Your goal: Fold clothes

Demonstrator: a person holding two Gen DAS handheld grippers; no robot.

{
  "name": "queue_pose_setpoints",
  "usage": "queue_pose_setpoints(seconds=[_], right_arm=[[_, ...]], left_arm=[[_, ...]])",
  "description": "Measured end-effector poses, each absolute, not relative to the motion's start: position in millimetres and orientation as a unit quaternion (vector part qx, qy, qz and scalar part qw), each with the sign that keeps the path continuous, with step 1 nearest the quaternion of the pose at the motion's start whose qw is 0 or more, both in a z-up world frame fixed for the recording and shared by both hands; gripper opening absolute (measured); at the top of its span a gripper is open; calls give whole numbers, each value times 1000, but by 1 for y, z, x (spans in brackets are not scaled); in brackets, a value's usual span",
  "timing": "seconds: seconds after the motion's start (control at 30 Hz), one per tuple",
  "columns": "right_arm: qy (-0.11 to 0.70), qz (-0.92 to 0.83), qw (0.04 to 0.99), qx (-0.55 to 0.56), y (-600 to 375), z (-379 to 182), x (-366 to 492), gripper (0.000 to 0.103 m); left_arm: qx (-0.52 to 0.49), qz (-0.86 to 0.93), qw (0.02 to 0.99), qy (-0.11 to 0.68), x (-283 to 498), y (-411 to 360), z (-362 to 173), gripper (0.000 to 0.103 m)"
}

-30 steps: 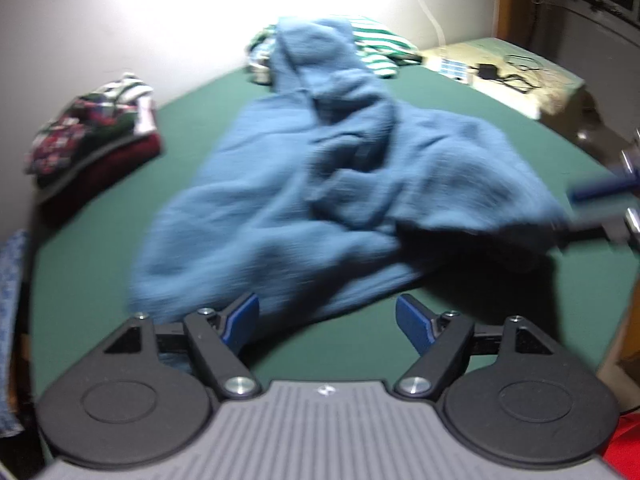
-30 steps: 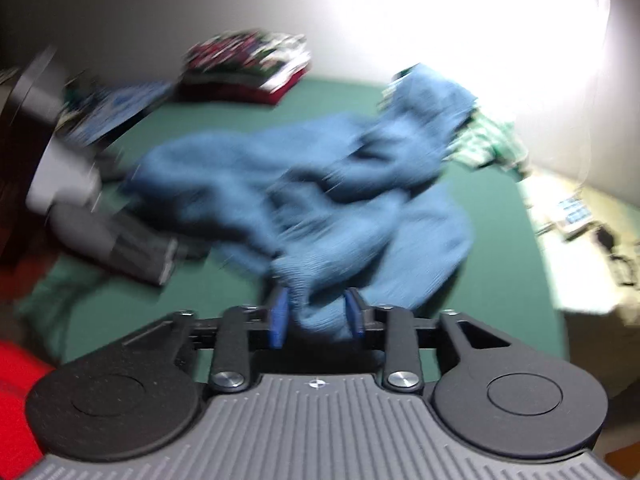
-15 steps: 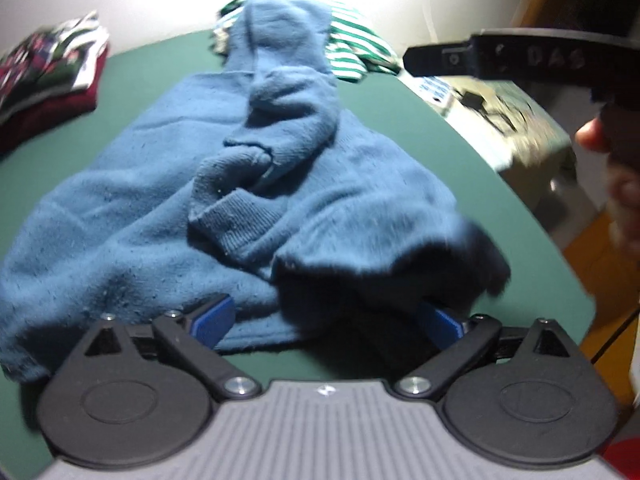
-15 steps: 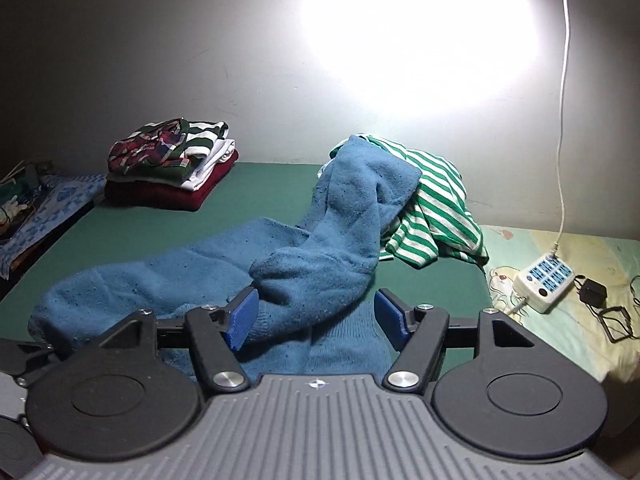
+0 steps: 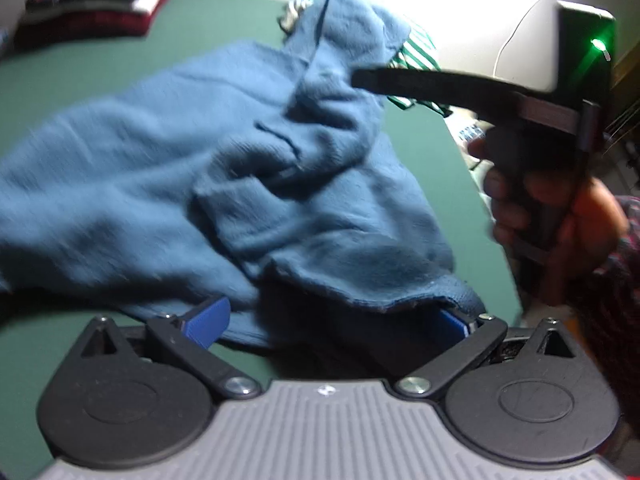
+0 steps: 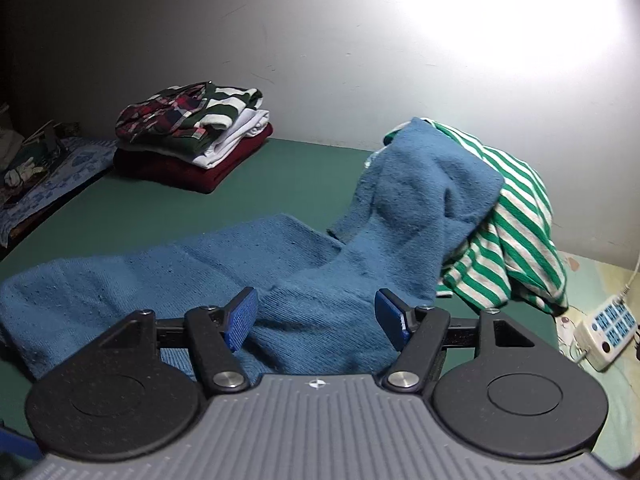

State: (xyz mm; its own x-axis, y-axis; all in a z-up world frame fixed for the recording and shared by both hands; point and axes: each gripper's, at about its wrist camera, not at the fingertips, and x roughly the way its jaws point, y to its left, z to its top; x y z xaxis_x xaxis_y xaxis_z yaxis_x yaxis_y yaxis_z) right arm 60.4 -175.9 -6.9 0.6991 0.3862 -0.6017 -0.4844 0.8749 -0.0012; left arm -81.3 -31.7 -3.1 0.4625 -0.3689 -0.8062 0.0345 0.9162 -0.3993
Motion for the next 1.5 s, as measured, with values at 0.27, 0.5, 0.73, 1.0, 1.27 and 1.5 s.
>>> queue_pose_setpoints(seconds=[0.27,0.5,0.73,1.0,1.27,1.5], right_arm=[[327,229,911,-99,-160,-51,84,67],[338,224,914,7,-211,-45,86,22],[320,172,930,56,-271,-19,59,14],[353,97,931,12,-318,-31,34,1],[291,125,945,82,-303,2,41,71],[273,132,948,-92,-232,-23,64,71]], left_arm=[[-200,-79,821,529,-67,-38,-23,100],[-174,-84,819,540,-57,-60,-32,59],[-104,-91,841,523,-60,-79,-24,0],[-49,-86,855,509,-67,-73,-23,0],[-69,-127,855,498,-79,-64,-4,12],[-118,-129,864,472,-77,-54,21,82]])
